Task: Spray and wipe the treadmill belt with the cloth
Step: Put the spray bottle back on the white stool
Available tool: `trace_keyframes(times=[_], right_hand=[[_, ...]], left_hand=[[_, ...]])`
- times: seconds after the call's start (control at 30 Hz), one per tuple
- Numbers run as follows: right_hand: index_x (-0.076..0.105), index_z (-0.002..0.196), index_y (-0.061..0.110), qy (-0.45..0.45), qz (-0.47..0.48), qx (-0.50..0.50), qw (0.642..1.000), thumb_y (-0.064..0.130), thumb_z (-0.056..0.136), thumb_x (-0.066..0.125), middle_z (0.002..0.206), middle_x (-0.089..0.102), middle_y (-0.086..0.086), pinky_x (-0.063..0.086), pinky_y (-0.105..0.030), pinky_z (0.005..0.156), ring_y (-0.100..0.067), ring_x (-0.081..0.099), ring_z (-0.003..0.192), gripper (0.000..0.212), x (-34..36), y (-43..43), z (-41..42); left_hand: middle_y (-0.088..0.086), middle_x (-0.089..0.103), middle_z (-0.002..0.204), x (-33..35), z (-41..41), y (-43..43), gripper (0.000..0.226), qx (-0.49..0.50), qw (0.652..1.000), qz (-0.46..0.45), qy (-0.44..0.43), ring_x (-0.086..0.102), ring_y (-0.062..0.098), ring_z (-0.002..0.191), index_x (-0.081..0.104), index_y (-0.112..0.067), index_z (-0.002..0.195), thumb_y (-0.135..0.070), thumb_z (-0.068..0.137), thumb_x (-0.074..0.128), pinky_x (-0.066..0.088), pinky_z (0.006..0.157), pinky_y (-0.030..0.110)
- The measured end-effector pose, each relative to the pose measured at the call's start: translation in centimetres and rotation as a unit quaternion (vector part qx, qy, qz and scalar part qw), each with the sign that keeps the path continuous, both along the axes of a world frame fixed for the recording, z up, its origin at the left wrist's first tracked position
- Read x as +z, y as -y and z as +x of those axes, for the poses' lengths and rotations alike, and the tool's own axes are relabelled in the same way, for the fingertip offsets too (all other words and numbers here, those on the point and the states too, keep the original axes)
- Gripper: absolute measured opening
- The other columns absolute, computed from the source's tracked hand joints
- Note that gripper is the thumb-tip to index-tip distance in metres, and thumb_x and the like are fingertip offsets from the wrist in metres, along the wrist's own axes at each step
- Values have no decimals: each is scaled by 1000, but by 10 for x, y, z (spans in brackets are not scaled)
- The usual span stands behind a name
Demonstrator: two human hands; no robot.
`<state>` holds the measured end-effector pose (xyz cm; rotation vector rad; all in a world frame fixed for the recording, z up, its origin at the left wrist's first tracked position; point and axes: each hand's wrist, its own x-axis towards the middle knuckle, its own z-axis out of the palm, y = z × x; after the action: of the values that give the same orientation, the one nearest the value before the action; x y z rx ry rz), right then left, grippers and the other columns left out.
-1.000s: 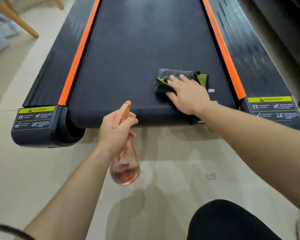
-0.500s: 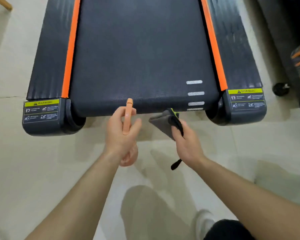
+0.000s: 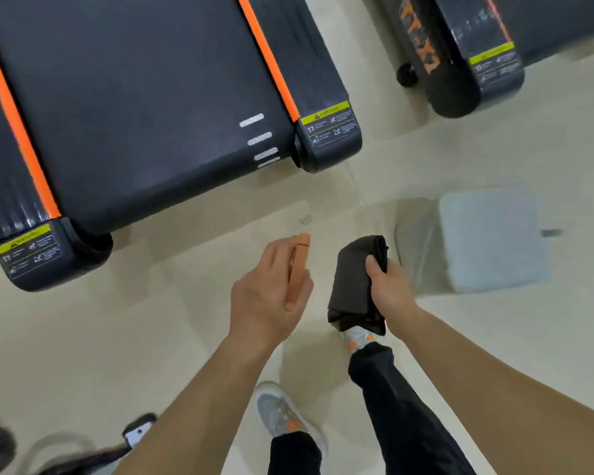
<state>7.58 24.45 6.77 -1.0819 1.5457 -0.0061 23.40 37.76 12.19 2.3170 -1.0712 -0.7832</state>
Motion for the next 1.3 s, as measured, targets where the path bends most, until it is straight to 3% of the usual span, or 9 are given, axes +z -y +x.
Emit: trace_keyframes(times=[0.17, 0.27, 0.43, 0.6, 0.77, 1.1, 1.2, 1.23, 1.3], right_hand=[[58, 110, 25, -44, -81, -62, 994, 36, 105, 45, 98, 65, 3, 52, -40, 85, -20, 64, 94, 18, 20, 4, -69], [57, 100, 29, -36, -75, -137, 987, 36, 104, 47, 94, 63, 5, 52, -40, 86, -17, 61, 87, 12, 22, 12, -109], [55, 114, 23, 2, -37, -261, 965, 25, 102, 52, 105, 65, 2, 49, -29, 73, -10, 62, 90, 13, 14, 43, -181], [49, 120, 19, 9, 5, -359, 933, 12, 95, 62, 108, 64, -5, 55, -52, 94, -26, 66, 101, 29, -13, 72, -246], [45, 119, 17, 1, 31, -431, 902, 10, 90, 69, 107, 62, -7, 56, -57, 92, -29, 67, 100, 38, -39, 86, -291], [53, 123, 11, 103, 103, -448, 882, 10, 91, 68, 110, 68, -10, 61, -52, 84, -26, 71, 96, 35, -43, 110, -301], [57, 125, 13, 134, 104, -416, 894, 9, 91, 68, 113, 70, -9, 60, -52, 87, -25, 72, 98, 36, -31, 118, -299], [58, 125, 14, 143, 100, -403, 898, 8, 90, 68, 115, 70, -9, 61, -51, 86, -25, 72, 98, 37, -26, 121, -298], [61, 125, 14, 156, 85, -379, 908, 6, 89, 70, 115, 72, -8, 62, -44, 81, -22, 74, 95, 38, -14, 126, -296]], left_hand=[[-7, 74, 106, 16, -56, 54, 40, -101, 994, 15, 48, 71, 27, 84, 27, -46, 136, -44, 103, 50, 59, 76, 41], [1, 75, 91, 12, -88, 91, 51, -156, 984, 51, 69, 73, 32, 82, 38, -31, 151, -54, 106, 39, 58, 82, 45], [-1, 78, 99, -8, -153, 163, 63, -196, 980, -23, 17, 74, 33, 87, 48, -18, 151, -58, 103, 40, 56, 83, 48], [-3, 77, 105, -39, -211, 252, 66, -203, 977, -61, -30, 72, 23, 91, 46, -13, 149, -59, 102, 55, 54, 89, 38], [0, 75, 119, -75, -255, 328, 71, -209, 976, -46, -51, 73, 26, 104, 44, -11, 148, -58, 98, 62, 56, 93, 42], [-14, 62, 116, -119, -276, 363, 79, -187, 978, 3, -95, 62, 12, 103, 27, -17, 162, -40, 98, 68, 55, 100, 42], [-4, 54, 144, -117, -265, 340, 91, -167, 979, 51, -105, 55, 15, 128, 22, -19, 163, -45, 93, 74, 49, 106, 37], [1, 51, 147, -114, -260, 332, 85, -163, 982, 66, -68, 52, 19, 132, 29, -16, 159, -46, 93, 73, 47, 105, 35], [4, 59, 129, -102, -251, 317, 44, -155, 983, 99, -11, 58, 25, 119, 54, -14, 130, -35, 95, 69, 47, 94, 30]])
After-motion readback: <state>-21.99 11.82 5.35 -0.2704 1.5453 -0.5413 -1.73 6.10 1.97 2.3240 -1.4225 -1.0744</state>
